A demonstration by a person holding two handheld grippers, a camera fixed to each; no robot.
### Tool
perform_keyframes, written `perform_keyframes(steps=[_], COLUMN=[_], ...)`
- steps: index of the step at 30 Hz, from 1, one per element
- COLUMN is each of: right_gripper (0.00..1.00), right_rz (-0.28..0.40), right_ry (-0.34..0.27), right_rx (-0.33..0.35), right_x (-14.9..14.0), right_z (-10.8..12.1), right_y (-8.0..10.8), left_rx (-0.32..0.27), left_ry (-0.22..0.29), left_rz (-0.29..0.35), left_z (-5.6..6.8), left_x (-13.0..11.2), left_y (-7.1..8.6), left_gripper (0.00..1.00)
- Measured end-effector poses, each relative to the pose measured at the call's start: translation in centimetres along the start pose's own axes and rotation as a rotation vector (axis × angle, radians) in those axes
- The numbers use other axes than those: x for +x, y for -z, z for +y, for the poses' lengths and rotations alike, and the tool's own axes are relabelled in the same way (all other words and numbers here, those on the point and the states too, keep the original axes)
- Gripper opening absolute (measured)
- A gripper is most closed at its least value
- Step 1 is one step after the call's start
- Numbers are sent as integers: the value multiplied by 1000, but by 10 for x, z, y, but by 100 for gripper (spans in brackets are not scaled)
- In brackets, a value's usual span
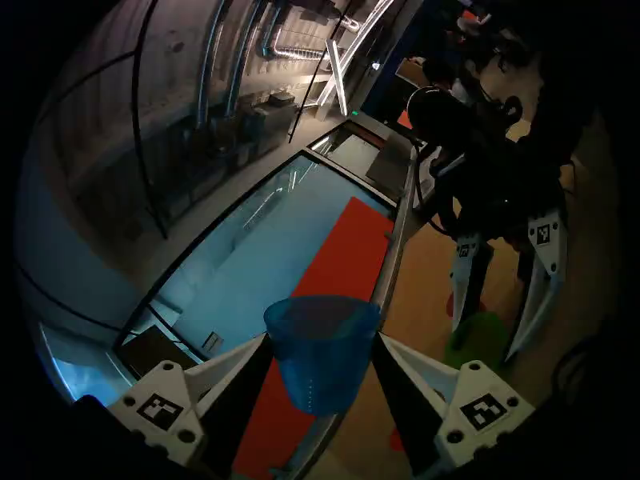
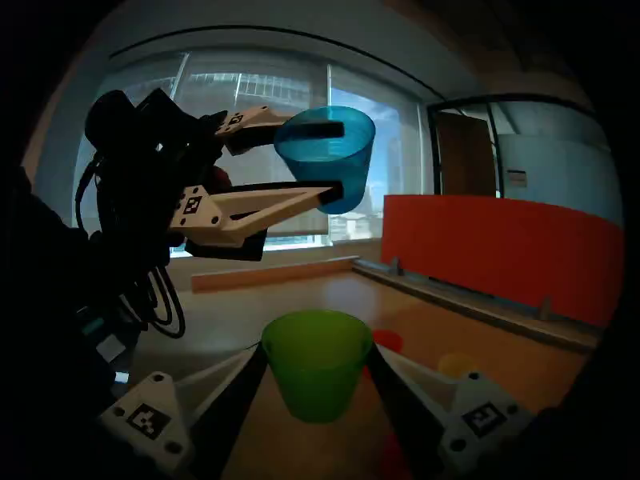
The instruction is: Pour water
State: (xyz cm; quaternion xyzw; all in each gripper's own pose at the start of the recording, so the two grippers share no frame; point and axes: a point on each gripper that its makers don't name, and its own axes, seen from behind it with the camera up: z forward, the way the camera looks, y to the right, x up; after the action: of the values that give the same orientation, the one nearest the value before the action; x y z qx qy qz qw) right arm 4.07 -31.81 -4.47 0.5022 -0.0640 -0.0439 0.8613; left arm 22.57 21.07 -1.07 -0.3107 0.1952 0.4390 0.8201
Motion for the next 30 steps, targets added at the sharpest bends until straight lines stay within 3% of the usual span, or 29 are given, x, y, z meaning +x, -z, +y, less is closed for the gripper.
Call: perform_keyframes(steps=[30], right_gripper=[90], right_rz=[7], right_ry=[12], right_rx=[-12], right_x=[4], right_z=[4], right_y=[7], left_rx=[22], left_ry=[-117], left_rz=[-3], left_z=[-5], left_x=[4], left_y=[-6], left_gripper=[83])
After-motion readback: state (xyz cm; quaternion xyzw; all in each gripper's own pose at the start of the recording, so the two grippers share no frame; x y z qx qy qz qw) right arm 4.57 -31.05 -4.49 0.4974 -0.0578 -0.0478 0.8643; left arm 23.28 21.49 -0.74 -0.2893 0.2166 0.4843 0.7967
